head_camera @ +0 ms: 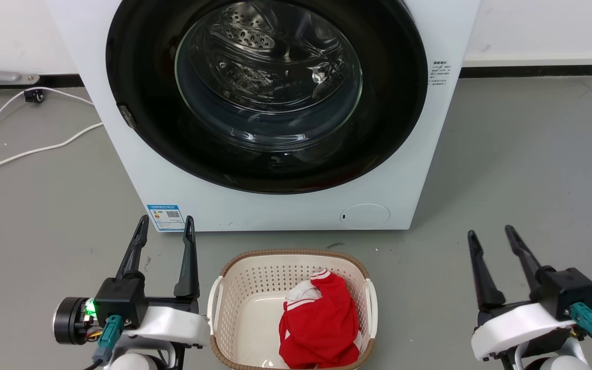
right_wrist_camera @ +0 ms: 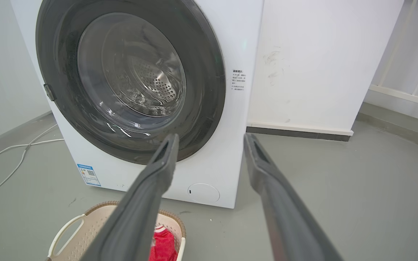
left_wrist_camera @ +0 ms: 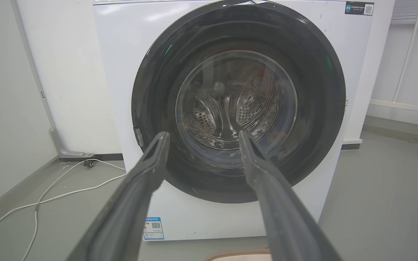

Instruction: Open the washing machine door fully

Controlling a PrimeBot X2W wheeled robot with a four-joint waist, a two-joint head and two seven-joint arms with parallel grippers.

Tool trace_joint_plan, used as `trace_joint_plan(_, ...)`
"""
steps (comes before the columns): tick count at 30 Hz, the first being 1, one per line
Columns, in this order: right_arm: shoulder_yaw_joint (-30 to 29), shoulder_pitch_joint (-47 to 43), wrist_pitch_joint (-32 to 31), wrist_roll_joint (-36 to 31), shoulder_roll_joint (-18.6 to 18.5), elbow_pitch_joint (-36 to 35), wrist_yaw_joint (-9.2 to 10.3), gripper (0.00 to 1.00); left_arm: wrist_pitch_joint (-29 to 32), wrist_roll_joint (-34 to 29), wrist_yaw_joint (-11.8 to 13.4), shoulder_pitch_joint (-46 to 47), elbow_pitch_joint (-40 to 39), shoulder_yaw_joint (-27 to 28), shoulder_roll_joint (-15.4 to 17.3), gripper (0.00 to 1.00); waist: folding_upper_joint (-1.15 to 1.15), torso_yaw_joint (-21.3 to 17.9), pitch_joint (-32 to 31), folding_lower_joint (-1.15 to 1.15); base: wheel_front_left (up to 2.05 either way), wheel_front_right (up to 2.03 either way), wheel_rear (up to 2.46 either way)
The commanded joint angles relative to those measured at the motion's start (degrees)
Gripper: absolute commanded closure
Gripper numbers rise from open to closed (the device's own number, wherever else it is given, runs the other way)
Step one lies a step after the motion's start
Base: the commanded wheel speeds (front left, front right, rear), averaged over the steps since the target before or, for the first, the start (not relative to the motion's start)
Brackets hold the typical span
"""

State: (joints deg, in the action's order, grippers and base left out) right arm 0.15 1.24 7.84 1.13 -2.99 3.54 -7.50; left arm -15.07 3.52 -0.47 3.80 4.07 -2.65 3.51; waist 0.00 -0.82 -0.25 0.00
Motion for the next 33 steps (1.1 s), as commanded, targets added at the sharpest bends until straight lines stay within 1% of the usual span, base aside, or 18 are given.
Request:
trace_joint_plan(1, -0.1, 0.3, 0.0, 0.8, 0.2, 0.2, 0.02, 1.0, -0.2, -0.3, -0.1, -0.5, 0.0, 0.2, 0.0, 0.0, 0.0, 0.0, 0.1, 0.0, 0.0, 0.0, 0.0)
trace_joint_plan(7, -0.8, 0.7, 0.7, 4.4, 0.2, 0.4, 0.02, 1.0, -0.2, -0.4, -0.3, -0.4, 0.1, 0.4, -0.2, 0.0, 0.0, 0.0, 0.2, 0.0, 0.0, 0.0, 0.0)
trace_joint_plan(11, -2.0, 1.2, 1.4, 11.8, 0.2, 1.0, 0.02, 1.0, -0.2, -0.3, -0.3, -0.4, 0.0, 0.5, -0.2, 0.0, 0.0, 0.0, 0.3, 0.0, 0.0, 0.0, 0.0)
trace_joint_plan(14, -2.9, 1.8, 2.4, 20.1, 0.1, 1.4, 0.02, 1.0, -0.2, -0.3, -0.3, -0.3, -0.1, 0.7, -0.3, 0.0, 0.0, -0.1, 0.4, 0.0, 0.0, 0.0, 0.0)
trace_joint_plan(18, -3.9, 4.1, 3.5, 33.8, 0.1, 1.6, 0.02, 1.0, -0.2, -0.2, 0.0, -0.1, -0.3, 1.0, -0.3, 0.0, 0.0, -0.3, 0.9, 0.0, 0.0, 0.0, 0.0)
trace_joint_plan(22, -5.7, 7.3, 4.0, 49.6, 0.1, 2.7, 0.02, 1.0, -0.2, 0.0, 0.2, 0.5, -0.5, 1.2, -0.4, 0.0, 0.0, -0.5, 1.5, 0.0, 0.0, 0.0, 0.0)
trace_joint_plan(23, -6.2, 8.6, 3.7, 54.7, 0.1, 3.0, 0.02, 1.0, -0.2, -0.1, 0.2, 0.7, -0.7, 1.3, -0.4, 0.0, 0.0, -0.6, 1.8, 0.0, 0.0, 0.0, 0.0)
trace_joint_plan(26, -8.5, 12.7, 2.1, 66.4, 0.1, 5.0, 0.02, 1.0, -0.2, 0.1, 0.3, 1.3, -1.0, 1.5, -0.4, 0.0, 0.0, -0.7, 2.7, 0.0, 0.0, 0.0, 0.0)
trace_joint_plan(27, -9.3, 14.1, 1.0, 68.6, 0.1, 5.7, 0.02, 1.0, -0.2, 0.0, 0.4, 1.5, -1.1, 1.6, -0.4, 0.0, 0.0, -0.7, 3.1, 0.0, 0.0, 0.0, 0.0)
trace_joint_plan(33, -13.4, 25.4, -3.8, 72.7, -2.7, 10.6, 0.01, 1.0, -0.2, -0.1, 0.4, 3.3, -1.7, 1.8, -0.5, 0.0, 0.0, -0.4, 6.0, 0.0, 0.0, 0.0, 0.0)
